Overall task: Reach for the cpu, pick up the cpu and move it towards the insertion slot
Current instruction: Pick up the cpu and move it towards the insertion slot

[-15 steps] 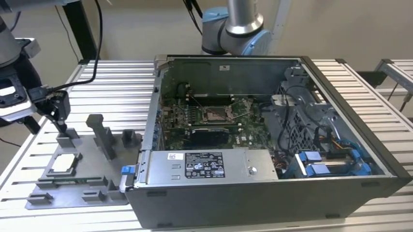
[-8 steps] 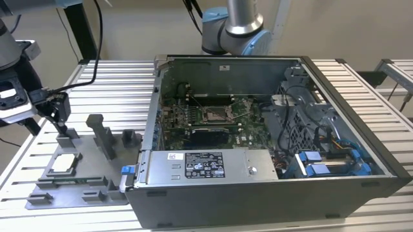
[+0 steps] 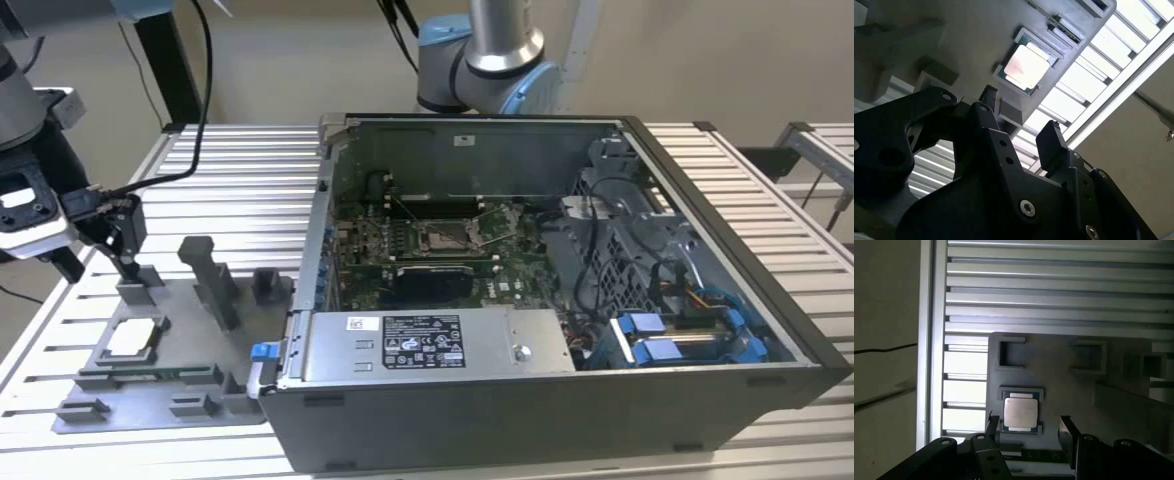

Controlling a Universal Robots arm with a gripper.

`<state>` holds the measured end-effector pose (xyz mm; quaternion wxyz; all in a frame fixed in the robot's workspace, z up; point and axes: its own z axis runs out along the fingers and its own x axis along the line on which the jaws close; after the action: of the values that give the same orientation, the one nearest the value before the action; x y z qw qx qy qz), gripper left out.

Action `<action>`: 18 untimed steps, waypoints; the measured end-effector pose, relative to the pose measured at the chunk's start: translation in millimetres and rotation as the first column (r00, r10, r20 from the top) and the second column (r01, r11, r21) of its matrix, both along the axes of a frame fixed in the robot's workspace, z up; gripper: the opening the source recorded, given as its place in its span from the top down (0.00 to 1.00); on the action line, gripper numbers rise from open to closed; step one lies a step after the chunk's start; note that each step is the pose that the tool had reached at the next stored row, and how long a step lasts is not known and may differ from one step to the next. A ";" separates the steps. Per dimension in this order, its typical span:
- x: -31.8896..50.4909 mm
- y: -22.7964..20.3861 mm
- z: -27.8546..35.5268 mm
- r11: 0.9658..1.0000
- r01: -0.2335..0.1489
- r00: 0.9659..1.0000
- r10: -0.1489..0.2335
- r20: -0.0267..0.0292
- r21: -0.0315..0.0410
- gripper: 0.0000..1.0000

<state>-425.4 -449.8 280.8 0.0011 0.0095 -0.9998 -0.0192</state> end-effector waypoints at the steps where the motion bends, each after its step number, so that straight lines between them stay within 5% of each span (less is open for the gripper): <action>1: -0.1 0.0 -0.4 1.000 0.000 1.000 0.000 0.000 0.000 0.00; 18: -2.5 0.0 -8.3 1.000 0.000 1.000 0.000 0.000 0.000 0.00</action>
<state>-427.9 -449.8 272.5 0.0010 0.0095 -0.9998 -0.0193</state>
